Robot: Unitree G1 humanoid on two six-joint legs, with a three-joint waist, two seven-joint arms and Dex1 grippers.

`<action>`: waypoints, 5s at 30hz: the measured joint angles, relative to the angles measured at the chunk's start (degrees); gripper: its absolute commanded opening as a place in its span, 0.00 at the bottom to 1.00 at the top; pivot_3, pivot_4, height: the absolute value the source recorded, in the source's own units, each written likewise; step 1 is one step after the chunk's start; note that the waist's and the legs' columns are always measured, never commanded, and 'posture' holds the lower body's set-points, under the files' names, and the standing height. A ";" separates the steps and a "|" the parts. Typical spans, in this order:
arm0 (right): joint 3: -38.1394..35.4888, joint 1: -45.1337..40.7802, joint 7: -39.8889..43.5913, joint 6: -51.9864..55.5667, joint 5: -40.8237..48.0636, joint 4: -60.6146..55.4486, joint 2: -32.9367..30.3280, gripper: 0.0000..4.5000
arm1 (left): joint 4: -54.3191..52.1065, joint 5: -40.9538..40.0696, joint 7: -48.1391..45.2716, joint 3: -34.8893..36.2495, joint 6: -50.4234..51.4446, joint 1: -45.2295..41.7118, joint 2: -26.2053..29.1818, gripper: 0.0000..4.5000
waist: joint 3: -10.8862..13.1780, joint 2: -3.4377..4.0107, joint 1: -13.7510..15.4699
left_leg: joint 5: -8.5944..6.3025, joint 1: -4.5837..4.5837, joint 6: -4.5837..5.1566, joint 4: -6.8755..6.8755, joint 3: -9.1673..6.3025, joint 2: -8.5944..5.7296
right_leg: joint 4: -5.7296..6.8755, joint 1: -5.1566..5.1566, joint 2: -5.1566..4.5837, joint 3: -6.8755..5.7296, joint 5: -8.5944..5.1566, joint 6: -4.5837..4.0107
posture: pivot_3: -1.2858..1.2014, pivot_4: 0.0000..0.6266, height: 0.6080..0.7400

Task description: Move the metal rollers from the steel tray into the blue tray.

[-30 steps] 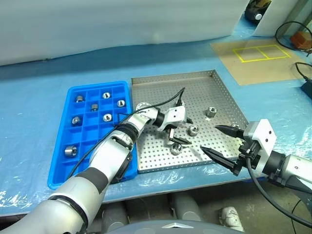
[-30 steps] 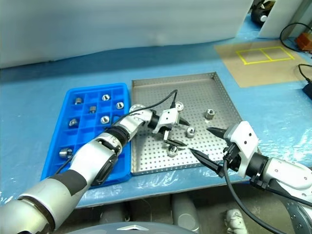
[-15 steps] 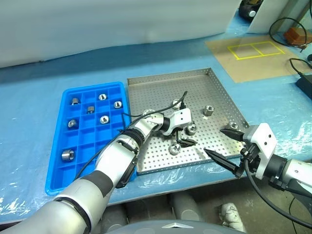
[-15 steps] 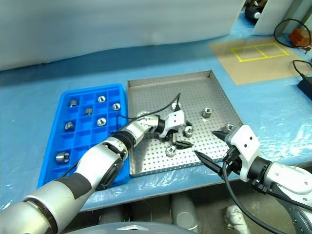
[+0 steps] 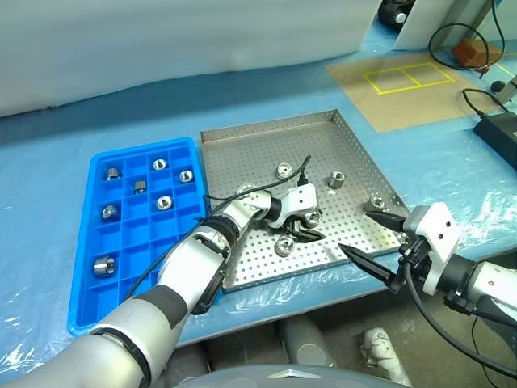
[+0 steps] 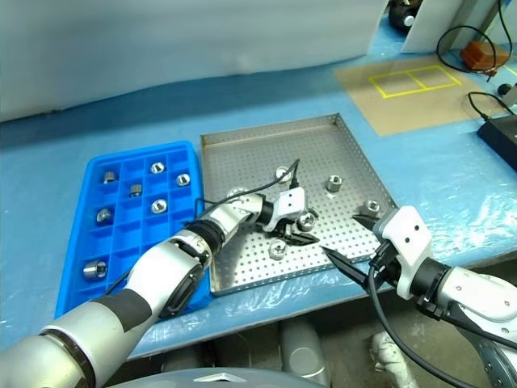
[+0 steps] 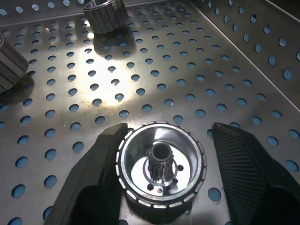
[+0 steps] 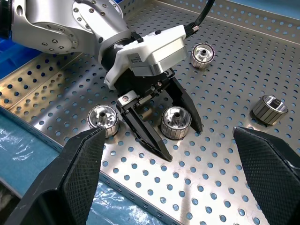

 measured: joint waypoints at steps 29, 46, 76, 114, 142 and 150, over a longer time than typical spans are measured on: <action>12.70 -14.67 3.89 -4.64 -3.27 9.91 -1.40 1.00 | -13.04 -11.85 -12.73 10.89 4.06 -0.53 11.17 0.40 | 0.01 -0.02 0.45 | -0.02 0.05 0.08 0.00 0.00 -0.10 | 0.17 -0.01 -0.19 -0.09 0.03 -0.02 | 0.34 0.24 1.00; 36.74 -46.54 23.41 -22.00 -14.07 45.02 10.12 1.00 | -73.73 -25.35 -6.73 19.06 36.56 36.15 36.66 0.40 | 0.06 0.01 15.85 | 0.29 0.54 -0.46 -0.27 0.09 0.23 | 1.24 -0.16 -0.22 -0.34 -0.23 -0.51 | 0.56 0.24 1.00; 38.08 -49.00 29.27 -27.99 -18.93 53.48 14.81 1.00 | -65.31 -25.04 5.48 17.87 31.14 41.52 38.06 0.75 | 0.05 -0.03 19.97 | 0.83 0.65 -1.73 -0.70 -0.11 1.02 | 1.56 -0.46 0.76 -0.37 -0.23 -0.50 | 0.55 0.24 1.00; 16.21 -19.43 14.16 -11.61 -12.71 22.81 1.86 1.00 | -42.25 -22.63 -24.46 -2.68 17.51 12.26 14.31 0.83 | 0.04 -0.06 14.42 | 0.61 0.66 -1.32 -0.50 0.17 0.81 | 1.43 -0.46 0.75 0.32 -0.20 -0.48 | 0.33 0.24 1.00; 9.55 -9.11 5.85 -4.50 -6.92 11.25 0.92 1.00 | -22.53 -9.46 -22.09 -9.01 -7.24 11.55 8.57 0.83 | -0.15 0.13 11.03 | 0.48 0.80 -1.13 -0.39 0.19 0.78 | 1.15 -0.18 0.73 0.31 -0.18 -0.42 | 0.29 0.24 1.00; 9.56 -8.96 4.76 -4.51 -6.75 11.24 0.75 1.00 | -18.20 -5.27 -17.97 -9.38 -10.71 10.10 8.52 0.83 | -0.50 0.44 10.79 | 0.48 0.88 -1.14 -0.38 0.19 0.73 | 1.16 -0.13 0.73 0.30 -0.21 -0.33 | 0.29 0.24 1.00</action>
